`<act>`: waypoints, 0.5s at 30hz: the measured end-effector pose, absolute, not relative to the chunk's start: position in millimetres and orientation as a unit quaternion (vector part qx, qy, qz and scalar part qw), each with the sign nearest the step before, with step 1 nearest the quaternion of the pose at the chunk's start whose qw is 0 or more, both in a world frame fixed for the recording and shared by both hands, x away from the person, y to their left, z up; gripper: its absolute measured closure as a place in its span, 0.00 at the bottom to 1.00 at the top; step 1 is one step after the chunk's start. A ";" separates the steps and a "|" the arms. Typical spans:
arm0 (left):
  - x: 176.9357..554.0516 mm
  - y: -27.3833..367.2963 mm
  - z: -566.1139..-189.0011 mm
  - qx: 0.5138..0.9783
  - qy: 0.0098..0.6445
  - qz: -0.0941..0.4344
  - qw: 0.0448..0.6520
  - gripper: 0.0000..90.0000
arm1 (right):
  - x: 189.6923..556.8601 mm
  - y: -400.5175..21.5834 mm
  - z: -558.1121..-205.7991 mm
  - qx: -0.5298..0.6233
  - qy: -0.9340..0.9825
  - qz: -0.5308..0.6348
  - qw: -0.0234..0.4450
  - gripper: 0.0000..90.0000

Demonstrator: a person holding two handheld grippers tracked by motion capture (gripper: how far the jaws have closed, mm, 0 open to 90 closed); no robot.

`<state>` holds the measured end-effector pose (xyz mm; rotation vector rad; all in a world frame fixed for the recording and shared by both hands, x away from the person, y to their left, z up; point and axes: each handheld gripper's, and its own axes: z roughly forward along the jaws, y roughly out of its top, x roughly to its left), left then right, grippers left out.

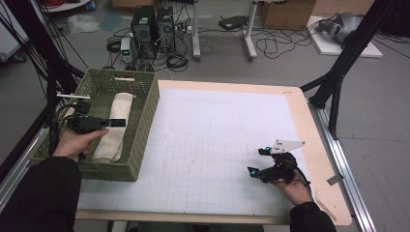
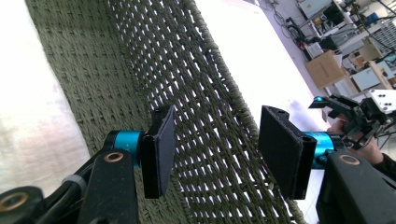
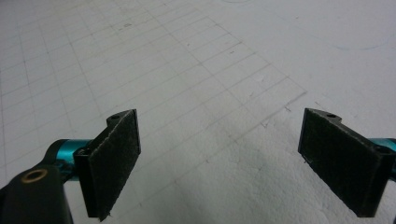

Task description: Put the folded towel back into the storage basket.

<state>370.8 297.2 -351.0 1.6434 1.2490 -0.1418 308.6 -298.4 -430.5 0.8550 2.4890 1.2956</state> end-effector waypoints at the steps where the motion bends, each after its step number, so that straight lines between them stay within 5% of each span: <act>1: 370.5 296.7 -350.4 0.680 0.519 -0.060 0.514 0.51 | 308.6 -298.4 -430.6 0.290 0.844 0.439 0.104 0.13; 15: 361.6 292.2 -342.9 0.680 0.496 -0.066 0.536 0.51 | 307.4 -297.3 -430.2 0.290 0.845 0.437 0.106 0.13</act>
